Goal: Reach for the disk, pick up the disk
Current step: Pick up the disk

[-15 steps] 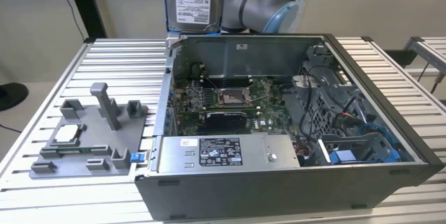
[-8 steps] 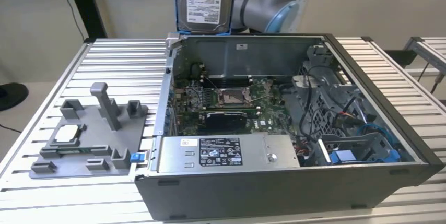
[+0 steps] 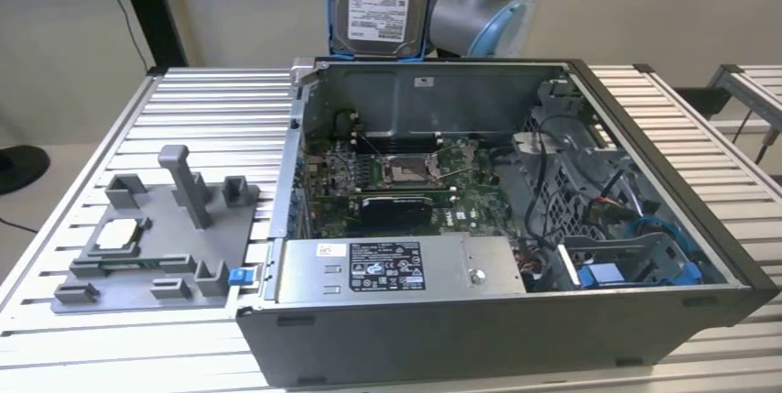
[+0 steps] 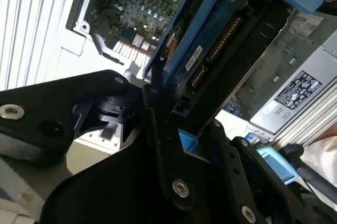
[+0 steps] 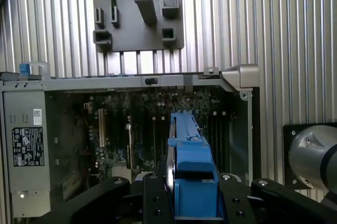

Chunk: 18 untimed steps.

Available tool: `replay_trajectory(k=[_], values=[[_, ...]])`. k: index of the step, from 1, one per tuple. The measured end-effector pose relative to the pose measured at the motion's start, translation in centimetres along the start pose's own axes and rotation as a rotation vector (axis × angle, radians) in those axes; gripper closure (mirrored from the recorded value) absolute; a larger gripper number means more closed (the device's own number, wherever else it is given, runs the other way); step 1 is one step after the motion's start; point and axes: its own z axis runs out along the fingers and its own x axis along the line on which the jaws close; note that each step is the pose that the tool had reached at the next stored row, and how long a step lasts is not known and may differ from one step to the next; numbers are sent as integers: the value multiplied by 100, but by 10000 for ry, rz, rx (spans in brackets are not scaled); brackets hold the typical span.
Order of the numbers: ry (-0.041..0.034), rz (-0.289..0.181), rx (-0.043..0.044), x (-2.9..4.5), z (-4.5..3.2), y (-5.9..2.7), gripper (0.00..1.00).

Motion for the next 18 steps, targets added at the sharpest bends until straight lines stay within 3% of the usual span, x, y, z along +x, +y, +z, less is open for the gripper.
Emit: replay_trajectory(k=[18], values=[[0,0,-1,-27,-14,-414,100]])
